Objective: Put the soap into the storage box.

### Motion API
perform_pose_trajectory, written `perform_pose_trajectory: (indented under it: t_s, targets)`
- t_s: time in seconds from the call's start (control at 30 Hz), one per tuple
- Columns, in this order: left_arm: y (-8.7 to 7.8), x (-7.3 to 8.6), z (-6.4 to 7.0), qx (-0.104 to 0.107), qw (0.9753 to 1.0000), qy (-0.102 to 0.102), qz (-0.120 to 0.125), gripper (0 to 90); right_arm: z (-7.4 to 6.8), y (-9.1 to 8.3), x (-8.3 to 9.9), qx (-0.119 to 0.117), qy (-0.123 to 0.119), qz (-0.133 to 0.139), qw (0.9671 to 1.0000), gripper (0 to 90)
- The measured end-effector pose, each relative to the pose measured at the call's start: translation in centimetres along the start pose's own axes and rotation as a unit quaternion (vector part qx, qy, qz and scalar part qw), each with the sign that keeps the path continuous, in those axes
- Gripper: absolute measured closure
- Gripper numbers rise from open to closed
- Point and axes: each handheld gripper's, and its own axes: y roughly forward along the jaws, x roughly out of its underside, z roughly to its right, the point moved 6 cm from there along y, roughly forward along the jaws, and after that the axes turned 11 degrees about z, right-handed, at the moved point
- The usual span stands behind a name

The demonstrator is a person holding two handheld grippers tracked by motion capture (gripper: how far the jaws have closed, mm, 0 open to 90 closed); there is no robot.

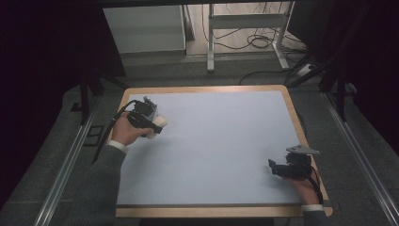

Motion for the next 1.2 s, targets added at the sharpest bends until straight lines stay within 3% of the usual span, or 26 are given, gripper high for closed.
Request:
perform_pose_trajectory:
  t_s: [0.2,0.3,0.67,1.2]
  targets:
    - [0.0,-0.2,-0.7,-0.003,0.9999,-0.012,0.003,49.5,0.1,0.1,0.1,0.001,0.0,-0.001,1.0,6.9]
    - [0.2,-0.4,-1.2,-0.016,0.9998,-0.01,0.002,49.5,0.1,0.1,0.2,0.002,0.001,-0.004,1.0,6.9]
    - [0.7,-0.9,-2.2,-0.015,0.9995,-0.027,0.005,49.5,0.2,0.1,0.1,0.003,0.002,-0.003,1.0,6.9]
    - [1.2,-1.7,-4.3,-0.032,0.9981,-0.052,0.008,49.5,0.1,0.0,0.0,0.002,-0.002,-0.001,1.0,6.9]
